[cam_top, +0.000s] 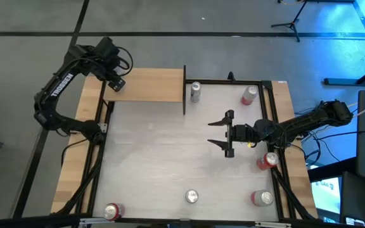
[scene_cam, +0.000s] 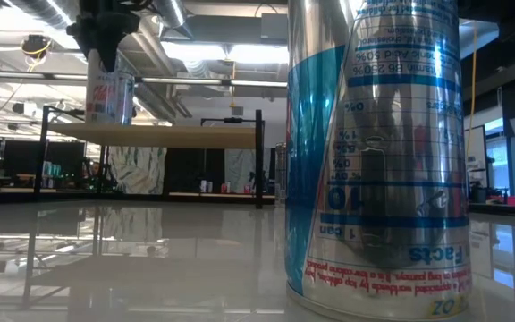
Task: Place canned beverage on shelf
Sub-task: Put the white pink soda can on the shelf aligned with the white pink soda can
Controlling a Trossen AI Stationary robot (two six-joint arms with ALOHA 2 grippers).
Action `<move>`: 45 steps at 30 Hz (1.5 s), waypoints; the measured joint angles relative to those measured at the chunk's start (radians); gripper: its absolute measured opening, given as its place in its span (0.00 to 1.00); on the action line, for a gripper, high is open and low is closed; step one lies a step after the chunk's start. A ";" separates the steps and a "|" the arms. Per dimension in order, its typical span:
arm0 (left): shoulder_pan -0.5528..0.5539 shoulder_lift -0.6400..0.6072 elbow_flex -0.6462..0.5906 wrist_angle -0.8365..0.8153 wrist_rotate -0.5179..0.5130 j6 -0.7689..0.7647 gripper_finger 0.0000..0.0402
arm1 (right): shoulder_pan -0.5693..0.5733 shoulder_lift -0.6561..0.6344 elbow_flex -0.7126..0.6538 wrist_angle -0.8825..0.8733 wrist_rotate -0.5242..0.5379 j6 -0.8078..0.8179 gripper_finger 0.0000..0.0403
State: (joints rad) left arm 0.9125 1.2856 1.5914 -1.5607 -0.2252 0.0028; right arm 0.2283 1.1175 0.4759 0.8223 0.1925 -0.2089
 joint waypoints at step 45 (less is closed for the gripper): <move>0.061 0.004 -0.005 -0.012 0.059 0.115 0.82 | 0.000 0.001 0.000 0.005 -0.002 -0.004 0.71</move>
State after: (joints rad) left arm 0.9733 1.2900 1.5864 -1.5723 -0.1658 0.1182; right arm 0.2287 1.1183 0.4759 0.8276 0.1902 -0.2131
